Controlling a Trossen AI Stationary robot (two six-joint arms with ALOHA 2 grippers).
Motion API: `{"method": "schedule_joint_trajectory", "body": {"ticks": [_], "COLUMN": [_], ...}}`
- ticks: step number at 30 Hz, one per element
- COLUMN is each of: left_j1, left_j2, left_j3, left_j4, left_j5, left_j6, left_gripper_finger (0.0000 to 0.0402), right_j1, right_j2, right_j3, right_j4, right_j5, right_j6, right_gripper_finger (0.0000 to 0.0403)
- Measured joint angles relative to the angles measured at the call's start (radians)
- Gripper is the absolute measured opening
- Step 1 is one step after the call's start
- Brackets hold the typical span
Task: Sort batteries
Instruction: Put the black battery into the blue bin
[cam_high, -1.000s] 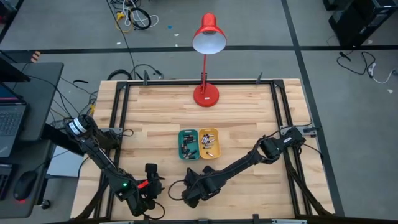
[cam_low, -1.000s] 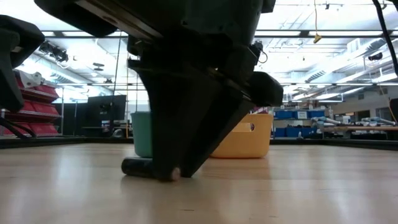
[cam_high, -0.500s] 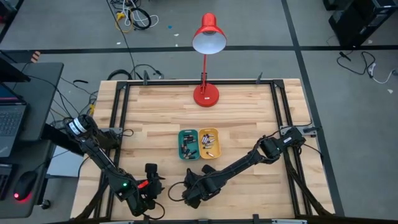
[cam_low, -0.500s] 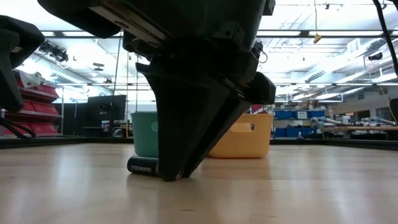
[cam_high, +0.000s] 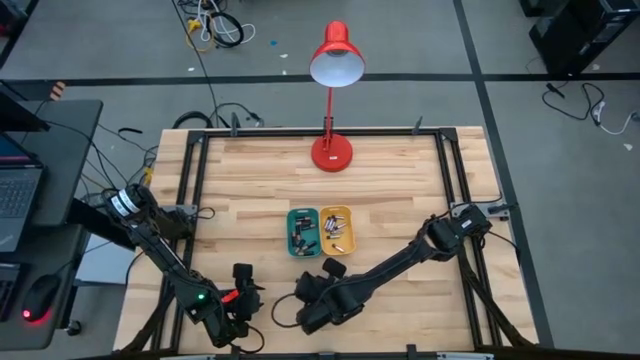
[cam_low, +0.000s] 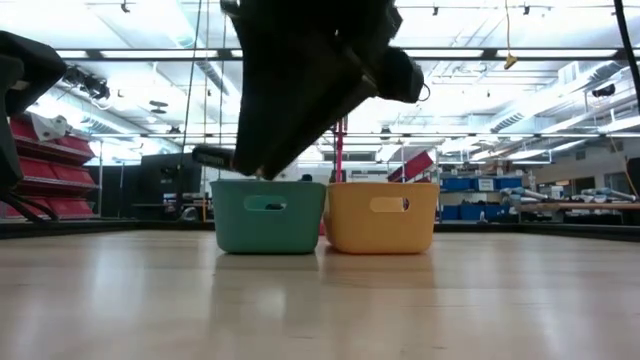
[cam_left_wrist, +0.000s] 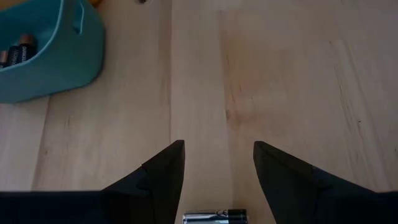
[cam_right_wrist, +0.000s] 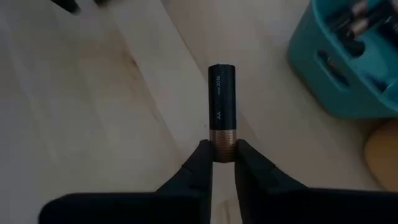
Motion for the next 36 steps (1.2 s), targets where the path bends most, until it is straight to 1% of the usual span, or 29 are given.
{"method": "schedule_joint_trajectory", "body": {"ticks": [8, 16, 21, 24, 28, 31, 36], "left_j1": [-0.011, -0.092, -0.127, -0.134, -0.133, -0.126, -0.124], "left_j2": [-0.017, -0.155, -0.201, -0.202, -0.202, -0.203, -0.202], "left_j3": [-0.001, 0.000, 0.000, -0.002, -0.026, -0.041, -0.045], "left_j4": [-0.001, -0.009, -0.064, -0.091, -0.130, -0.158, -0.154], "left_j5": [-0.003, -0.182, -0.226, -0.227, -0.216, -0.160, -0.042], "left_j6": [-0.036, -0.034, -0.041, -0.068, -0.185, -0.264, -0.275], "left_gripper_finger": [0.0207, 0.0207, 0.0207, 0.0207, 0.0207, 0.0207, 0.0207], "right_j1": [-0.002, -0.024, -0.040, -0.051, -0.070, -0.088, -0.142], "right_j2": [-0.027, -0.034, -0.045, -0.060, -0.094, -0.124, -0.159], "right_j3": [0.001, 0.001, 0.002, 0.002, 0.002, 0.002, 0.004], "right_j4": [-0.028, -0.031, -0.031, -0.033, -0.034, -0.058, -0.114], "right_j5": [0.036, 0.042, 0.056, 0.062, 0.102, 0.140, 0.152], "right_j6": [-0.031, -0.054, -0.080, -0.099, -0.136, -0.155, -0.153], "right_gripper_finger": [0.0043, 0.0044, 0.0044, 0.0044, 0.0045, 0.0044, 0.0045]}}
